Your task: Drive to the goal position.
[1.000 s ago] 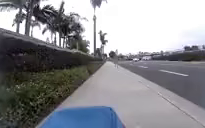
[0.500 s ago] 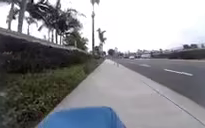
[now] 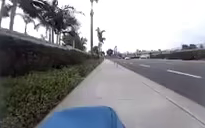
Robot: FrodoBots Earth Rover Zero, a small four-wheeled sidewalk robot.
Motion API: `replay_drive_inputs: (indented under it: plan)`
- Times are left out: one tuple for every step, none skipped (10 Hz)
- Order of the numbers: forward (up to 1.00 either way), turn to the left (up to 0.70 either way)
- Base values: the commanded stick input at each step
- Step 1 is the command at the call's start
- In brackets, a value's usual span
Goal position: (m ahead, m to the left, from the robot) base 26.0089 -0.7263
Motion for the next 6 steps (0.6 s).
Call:
replay_drive_inputs:
  plan:
    - [1.0,0.0]
    - [1.0,0.0]
    - [1.0,0.0]
    - [1.0,0.0]
    - [1.0,0.0]
    - [1.0,0.0]
